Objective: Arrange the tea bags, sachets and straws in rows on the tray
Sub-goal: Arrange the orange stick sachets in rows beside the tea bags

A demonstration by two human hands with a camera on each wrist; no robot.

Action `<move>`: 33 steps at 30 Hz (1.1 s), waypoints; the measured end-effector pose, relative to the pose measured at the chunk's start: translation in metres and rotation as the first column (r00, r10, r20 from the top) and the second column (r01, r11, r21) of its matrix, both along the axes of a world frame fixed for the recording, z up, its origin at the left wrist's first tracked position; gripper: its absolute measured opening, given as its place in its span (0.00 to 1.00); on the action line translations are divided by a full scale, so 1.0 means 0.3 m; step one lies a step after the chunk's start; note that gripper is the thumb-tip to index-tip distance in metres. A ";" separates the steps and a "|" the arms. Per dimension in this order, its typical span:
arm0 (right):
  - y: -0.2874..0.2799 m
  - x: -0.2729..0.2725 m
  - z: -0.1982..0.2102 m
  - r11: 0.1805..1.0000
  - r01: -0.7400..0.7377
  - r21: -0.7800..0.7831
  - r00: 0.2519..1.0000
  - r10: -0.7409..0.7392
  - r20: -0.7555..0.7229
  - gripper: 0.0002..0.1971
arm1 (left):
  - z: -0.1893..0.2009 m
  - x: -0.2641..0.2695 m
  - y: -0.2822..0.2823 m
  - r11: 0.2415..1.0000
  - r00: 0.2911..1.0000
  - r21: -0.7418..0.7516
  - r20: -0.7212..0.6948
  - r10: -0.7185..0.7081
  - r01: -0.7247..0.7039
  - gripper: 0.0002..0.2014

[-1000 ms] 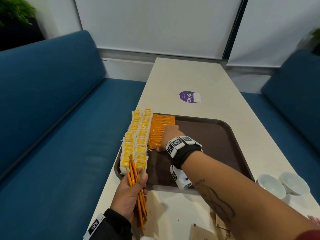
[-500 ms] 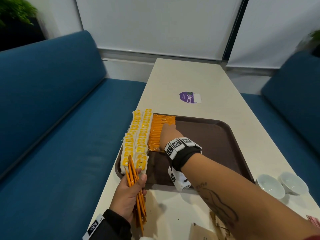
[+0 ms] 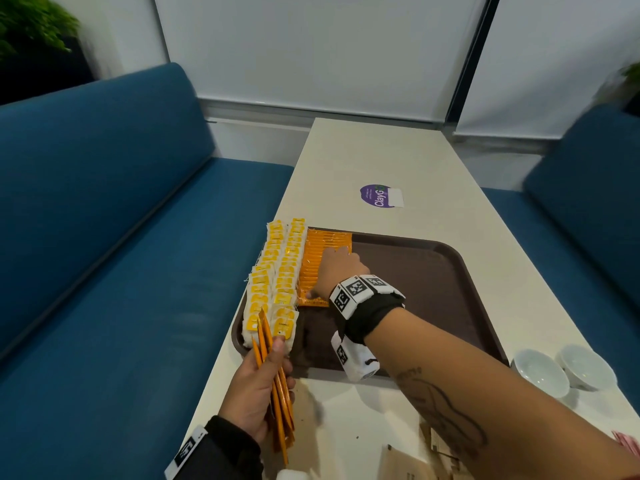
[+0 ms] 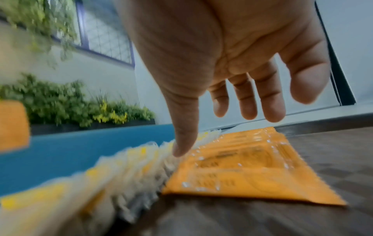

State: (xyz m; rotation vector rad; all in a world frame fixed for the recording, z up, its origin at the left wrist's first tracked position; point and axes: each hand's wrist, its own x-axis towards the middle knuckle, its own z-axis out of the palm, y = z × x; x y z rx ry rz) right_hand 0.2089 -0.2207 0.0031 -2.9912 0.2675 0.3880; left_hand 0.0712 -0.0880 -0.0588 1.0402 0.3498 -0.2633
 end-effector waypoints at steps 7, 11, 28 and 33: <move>-0.025 -0.248 0.122 0.764 -0.049 0.643 0.993 0.109 -0.054 0.09 | 0.032 0.021 -0.021 0.976 0.999 -0.218 -0.041 -0.016 0.007 0.12; -0.054 -0.397 0.080 0.678 -0.012 0.735 0.961 0.211 -0.179 0.13 | 0.040 0.033 -0.033 0.965 0.998 -0.259 -0.051 0.037 -0.049 0.11; -0.047 -0.521 -0.024 0.659 -0.032 0.751 0.993 -0.066 0.101 0.11 | 0.052 -0.007 -0.080 0.979 0.973 -0.188 -0.229 0.036 -0.081 0.11; -0.057 -0.533 0.017 0.750 -0.167 0.640 0.952 -0.045 0.302 0.12 | 0.065 0.018 -0.081 0.968 0.975 -0.226 -0.213 0.057 -0.106 0.07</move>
